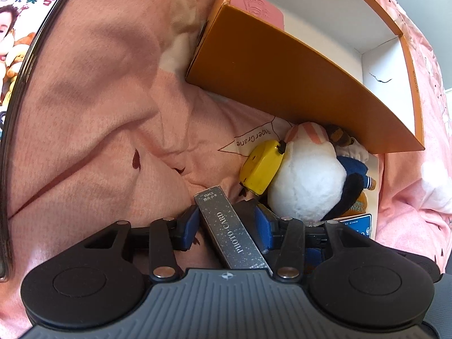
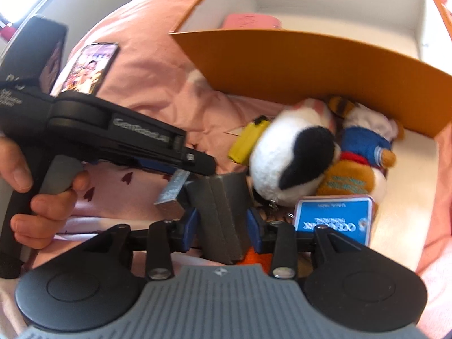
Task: Organize objects
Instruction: 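Grasp the silver PHOTO CARD box with the left tool while the right tool grasps the grey box, then lift the PHOTO CARD box and grey box out of the pile with both tools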
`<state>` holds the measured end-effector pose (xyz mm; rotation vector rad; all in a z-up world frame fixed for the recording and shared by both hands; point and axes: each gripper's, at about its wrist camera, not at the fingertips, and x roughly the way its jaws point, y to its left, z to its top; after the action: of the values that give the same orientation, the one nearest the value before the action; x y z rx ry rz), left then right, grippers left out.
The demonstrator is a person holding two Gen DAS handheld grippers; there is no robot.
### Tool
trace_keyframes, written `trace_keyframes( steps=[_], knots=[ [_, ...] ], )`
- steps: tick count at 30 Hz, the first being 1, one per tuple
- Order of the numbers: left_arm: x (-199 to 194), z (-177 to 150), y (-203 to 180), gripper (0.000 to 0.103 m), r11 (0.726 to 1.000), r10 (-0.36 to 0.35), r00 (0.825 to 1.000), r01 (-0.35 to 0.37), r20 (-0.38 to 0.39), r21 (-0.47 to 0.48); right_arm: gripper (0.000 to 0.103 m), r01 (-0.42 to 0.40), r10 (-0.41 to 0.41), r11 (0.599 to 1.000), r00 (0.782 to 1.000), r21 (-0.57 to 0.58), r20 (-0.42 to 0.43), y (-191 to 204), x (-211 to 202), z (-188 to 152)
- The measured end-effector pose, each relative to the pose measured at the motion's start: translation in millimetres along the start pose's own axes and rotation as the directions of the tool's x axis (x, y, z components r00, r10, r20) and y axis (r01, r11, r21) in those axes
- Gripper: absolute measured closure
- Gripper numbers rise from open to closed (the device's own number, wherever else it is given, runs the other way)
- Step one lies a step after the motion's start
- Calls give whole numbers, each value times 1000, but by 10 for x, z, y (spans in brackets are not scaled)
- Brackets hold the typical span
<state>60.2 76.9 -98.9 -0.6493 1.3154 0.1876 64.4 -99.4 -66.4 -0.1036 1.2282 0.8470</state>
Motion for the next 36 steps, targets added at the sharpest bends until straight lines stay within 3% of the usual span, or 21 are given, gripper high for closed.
trace_keyframes(
  steps=[3,12,19,24,26,30,36],
  knots=[
    [5,8,8,62,1000,14,1000,-14,-2,4,61,7,-7,1000,1000,-16,5,16,49,55],
    [11,2,75,63,1000,-1,1000,1,-11,5,54,-82,75,989,995,122,60,-117,67,149],
    [-100,13,127,64,1000,-8,999,9,-35,21,49,-97,92,988,995,119,43,-84,128,182],
    [-126,29,126,64,1000,-16,999,16,-44,3,51,-19,18,996,1000,92,8,-24,211,169],
    [-106,16,143,63,1000,-26,998,26,-57,1,58,-4,5,994,1000,112,-2,-57,238,157],
    [-129,8,150,58,996,-87,991,84,-103,-39,61,-8,3,983,1000,183,30,-222,168,137],
    [-46,-34,82,56,997,-76,991,72,-106,-41,57,-52,41,968,998,244,46,-357,131,76]
  ],
)
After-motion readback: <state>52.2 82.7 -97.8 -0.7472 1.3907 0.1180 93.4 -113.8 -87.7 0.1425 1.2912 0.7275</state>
